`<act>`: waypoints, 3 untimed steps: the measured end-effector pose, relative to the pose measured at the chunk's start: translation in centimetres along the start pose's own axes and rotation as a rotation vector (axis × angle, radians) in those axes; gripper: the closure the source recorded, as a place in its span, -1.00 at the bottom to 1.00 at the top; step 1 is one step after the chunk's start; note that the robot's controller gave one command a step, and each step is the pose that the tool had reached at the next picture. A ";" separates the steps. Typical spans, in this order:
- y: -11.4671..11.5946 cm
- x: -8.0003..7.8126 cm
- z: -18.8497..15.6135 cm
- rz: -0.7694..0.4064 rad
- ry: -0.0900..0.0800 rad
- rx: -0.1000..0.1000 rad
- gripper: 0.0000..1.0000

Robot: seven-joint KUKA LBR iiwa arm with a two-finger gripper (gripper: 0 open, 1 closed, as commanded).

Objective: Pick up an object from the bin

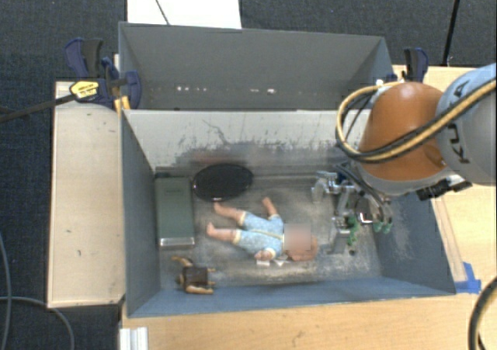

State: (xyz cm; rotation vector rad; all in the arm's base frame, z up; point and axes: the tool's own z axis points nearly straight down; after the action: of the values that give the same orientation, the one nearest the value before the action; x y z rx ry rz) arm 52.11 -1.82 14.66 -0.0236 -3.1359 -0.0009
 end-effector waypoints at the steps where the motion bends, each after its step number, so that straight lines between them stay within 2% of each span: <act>1: 0.0 -0.2 -0.4 -0.001 -0.008 0.000 -1.00; 2: 3.1 1.7 5.8 -0.077 -0.012 0.001 -1.00; 3: 4.3 2.6 3.9 -0.074 -0.002 0.000 -1.00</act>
Offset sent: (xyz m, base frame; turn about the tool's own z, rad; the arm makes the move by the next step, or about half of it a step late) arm -0.0244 0.0407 -0.0766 -0.1121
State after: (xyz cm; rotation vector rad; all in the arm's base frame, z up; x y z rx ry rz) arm 49.55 2.54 10.76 0.0923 -3.1365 -0.0014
